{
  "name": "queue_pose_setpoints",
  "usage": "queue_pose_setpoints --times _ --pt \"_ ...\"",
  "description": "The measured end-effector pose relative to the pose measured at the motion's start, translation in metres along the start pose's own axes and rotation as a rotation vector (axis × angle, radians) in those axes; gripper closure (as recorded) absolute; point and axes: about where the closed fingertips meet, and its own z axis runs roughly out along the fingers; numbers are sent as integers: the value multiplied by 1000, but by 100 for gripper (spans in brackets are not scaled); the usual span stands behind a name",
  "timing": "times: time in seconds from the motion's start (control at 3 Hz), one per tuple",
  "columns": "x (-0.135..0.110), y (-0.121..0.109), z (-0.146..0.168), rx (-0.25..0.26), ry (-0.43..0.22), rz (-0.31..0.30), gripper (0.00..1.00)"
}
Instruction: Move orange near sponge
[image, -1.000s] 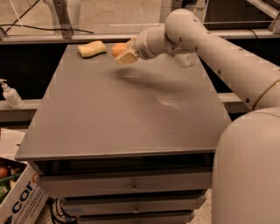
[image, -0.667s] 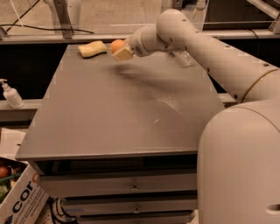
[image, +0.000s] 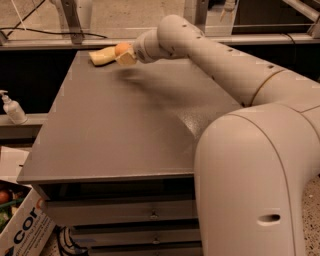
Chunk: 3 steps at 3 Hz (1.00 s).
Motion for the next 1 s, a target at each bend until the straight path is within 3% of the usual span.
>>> queue_pose_setpoints --times 1.0 --pt "7 4 33 23 -30 158 100"
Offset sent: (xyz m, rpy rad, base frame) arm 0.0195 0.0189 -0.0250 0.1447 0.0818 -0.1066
